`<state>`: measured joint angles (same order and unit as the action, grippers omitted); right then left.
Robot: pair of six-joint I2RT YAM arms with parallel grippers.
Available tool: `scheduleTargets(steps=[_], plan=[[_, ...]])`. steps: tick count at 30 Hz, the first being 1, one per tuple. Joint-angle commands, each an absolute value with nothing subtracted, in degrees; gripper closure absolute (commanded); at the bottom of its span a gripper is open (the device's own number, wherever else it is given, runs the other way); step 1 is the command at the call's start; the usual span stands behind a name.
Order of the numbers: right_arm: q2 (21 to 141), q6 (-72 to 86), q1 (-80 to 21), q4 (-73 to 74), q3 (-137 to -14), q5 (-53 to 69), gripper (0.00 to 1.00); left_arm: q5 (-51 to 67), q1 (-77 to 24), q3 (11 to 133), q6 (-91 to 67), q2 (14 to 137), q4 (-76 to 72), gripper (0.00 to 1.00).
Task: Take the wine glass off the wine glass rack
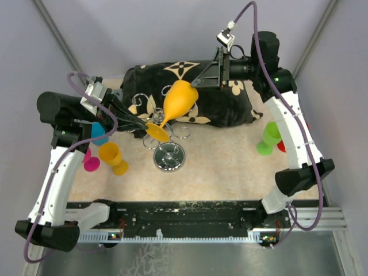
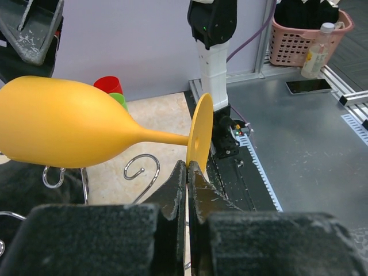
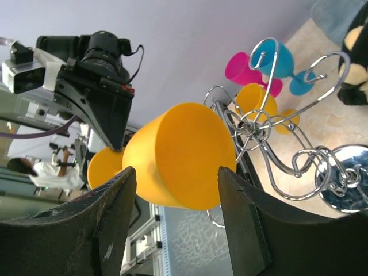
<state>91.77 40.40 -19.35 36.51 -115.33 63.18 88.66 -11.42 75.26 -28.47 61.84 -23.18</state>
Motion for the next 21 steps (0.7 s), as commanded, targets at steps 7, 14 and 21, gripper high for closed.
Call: scheduleTargets(steps=[7, 14, 21], plan=[[85.64, 49.98, -20.36, 18.13, -107.05, 72.4, 0.41, 99.2, -14.51, 76.8, -24.31, 65.35, -24.89, 1.0], [84.26, 52.69, -24.35, 12.2, -102.33, 75.45, 0.53, 98.97, -15.91, 77.56, -21.62, 67.48, -27.29, 1.0], [82.29, 61.34, -27.68, -1.67, -98.66, 78.71, 1.0, 96.98, -15.88, 75.19, -21.0, 66.62, -36.58, 0.96]])
